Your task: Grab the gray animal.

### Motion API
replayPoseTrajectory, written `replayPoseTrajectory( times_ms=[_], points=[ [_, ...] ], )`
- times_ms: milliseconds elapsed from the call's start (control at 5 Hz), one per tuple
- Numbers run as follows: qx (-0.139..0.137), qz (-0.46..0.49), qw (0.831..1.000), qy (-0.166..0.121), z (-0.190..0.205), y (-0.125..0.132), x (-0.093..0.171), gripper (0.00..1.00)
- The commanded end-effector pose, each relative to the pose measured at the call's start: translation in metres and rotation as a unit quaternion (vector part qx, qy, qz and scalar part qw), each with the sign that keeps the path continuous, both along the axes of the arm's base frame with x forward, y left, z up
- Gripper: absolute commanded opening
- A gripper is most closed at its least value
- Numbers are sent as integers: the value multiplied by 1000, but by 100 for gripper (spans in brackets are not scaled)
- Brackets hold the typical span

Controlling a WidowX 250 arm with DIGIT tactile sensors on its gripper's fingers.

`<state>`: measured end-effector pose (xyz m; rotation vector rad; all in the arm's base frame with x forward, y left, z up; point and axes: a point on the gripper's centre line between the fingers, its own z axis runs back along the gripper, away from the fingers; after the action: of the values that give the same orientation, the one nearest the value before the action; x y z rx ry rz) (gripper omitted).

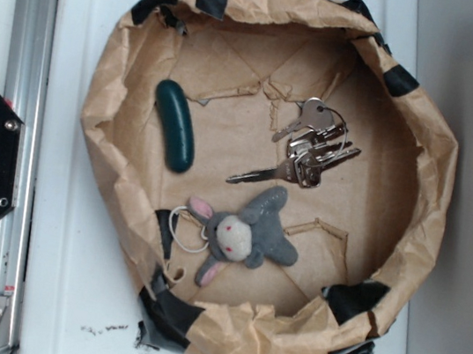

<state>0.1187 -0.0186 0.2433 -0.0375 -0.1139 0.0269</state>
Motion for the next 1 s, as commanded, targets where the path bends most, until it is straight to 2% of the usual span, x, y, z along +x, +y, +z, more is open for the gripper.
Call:
replayPoseTrajectory(
  times_ms=[0,200,400,600,800],
  points=[
    [0,0,1000,0,0,0,0,100],
    [2,34,998,-49,-48,24,46,100],
    [-47,98,990,-85,-67,31,67,100],
    [-113,168,973,-112,-81,42,94,100],
    [-148,233,957,-87,-93,43,113,100]
  ],
)
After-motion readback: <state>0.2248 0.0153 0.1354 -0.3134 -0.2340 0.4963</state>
